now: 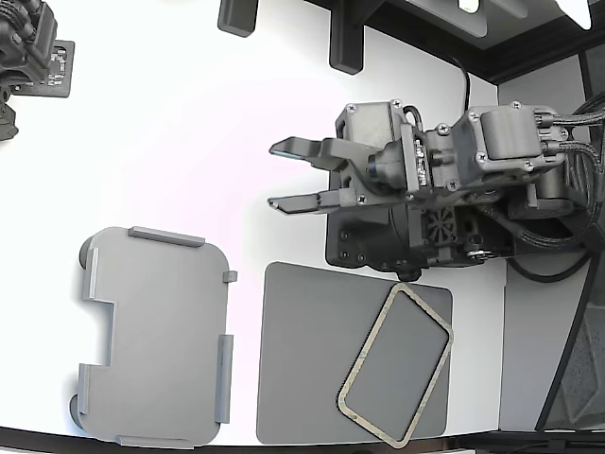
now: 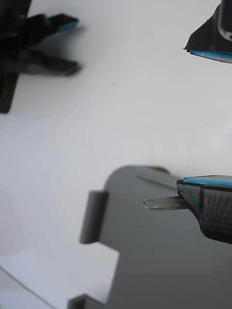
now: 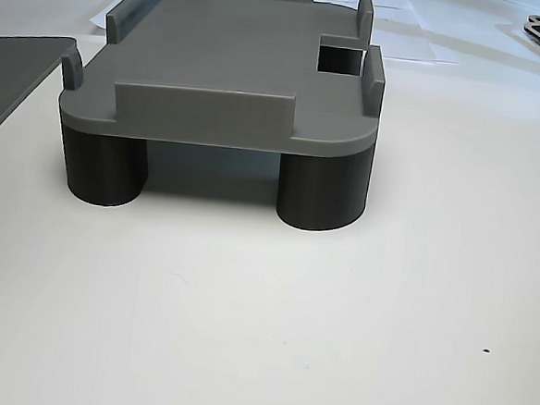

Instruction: Move top rectangular frame to the holder.

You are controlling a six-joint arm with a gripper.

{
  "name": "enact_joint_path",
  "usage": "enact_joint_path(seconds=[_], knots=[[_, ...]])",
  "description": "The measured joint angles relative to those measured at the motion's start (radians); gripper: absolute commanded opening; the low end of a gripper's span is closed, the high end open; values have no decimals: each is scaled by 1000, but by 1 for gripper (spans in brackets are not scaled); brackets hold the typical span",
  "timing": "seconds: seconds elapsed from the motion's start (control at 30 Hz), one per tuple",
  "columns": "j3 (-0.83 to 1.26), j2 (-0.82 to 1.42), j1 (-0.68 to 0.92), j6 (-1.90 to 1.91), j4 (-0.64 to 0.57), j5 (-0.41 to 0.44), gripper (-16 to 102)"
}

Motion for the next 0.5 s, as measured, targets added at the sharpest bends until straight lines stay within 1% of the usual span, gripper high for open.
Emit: enact_joint_path(seconds=[0.2,0.33,0.5], knots=[[-189,-186,233,95,172,123,100],[-362,-353,408,161,321,153,100],[-558,-561,627,299,485,241,100]])
